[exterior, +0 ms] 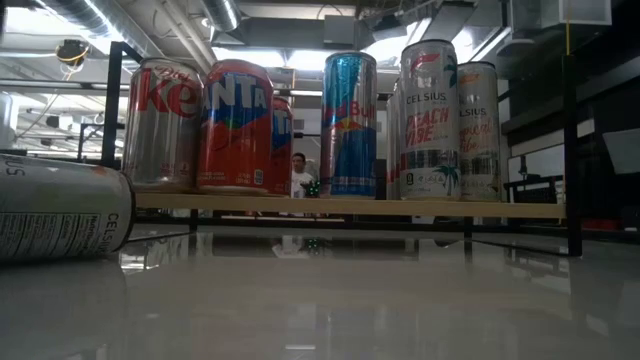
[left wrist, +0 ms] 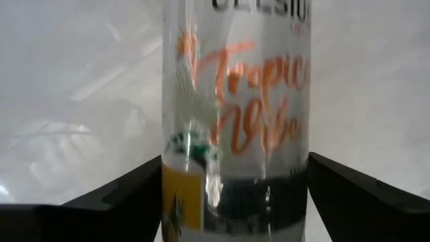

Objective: Place canned beverage on shelf
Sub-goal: Put the white-yellow soda can on the shelf aligned with the other white-yellow soda can

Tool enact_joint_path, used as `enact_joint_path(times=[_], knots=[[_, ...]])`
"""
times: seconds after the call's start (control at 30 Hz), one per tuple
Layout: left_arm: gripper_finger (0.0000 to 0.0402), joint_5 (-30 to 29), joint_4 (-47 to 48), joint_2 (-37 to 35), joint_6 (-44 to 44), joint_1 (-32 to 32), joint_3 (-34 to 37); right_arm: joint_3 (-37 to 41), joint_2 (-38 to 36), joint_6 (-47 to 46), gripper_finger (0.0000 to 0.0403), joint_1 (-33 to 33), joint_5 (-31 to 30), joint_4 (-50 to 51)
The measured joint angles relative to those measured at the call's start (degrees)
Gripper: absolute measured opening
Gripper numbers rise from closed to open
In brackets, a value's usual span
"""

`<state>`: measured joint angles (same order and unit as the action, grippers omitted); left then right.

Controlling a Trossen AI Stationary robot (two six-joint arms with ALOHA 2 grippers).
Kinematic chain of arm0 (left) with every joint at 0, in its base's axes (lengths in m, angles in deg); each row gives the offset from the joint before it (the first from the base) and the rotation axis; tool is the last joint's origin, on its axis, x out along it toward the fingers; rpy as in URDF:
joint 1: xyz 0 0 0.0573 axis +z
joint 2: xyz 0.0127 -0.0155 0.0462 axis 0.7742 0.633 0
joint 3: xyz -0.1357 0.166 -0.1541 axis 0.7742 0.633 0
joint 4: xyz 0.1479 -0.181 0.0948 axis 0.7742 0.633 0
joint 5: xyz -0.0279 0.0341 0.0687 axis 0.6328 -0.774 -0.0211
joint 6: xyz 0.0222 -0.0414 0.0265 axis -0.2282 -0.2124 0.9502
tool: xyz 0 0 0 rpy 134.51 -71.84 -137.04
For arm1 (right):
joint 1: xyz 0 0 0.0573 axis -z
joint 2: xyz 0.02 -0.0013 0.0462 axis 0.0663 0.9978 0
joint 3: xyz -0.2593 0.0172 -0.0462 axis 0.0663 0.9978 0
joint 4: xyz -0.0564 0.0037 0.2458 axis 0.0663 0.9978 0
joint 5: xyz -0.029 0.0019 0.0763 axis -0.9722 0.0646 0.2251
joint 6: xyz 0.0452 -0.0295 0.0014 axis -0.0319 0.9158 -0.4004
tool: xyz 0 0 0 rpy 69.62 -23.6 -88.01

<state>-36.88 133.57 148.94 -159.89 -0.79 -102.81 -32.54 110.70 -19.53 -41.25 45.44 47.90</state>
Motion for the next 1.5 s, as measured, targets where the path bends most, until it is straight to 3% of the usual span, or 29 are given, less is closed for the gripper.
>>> enact_joint_path(times=[0.5,1.07,1.5], knots=[[0.0324,-5.6,0.0,0.0,5.6,4.9,0.0,0.0,0.0,0.0,0.0379,0.0,0.0,0.0],[0.0321,-4.2,-2.0,0.0,5.6,6.0,0.0,0.0,0.0,0.0,0.0379,0.0,0.0,0.0],[0.024,-5.7,-3.1,0.0,5.7,6.0,0.0,0.0,0.0,0.0,0.0379,0.0,0.0,0.0]])
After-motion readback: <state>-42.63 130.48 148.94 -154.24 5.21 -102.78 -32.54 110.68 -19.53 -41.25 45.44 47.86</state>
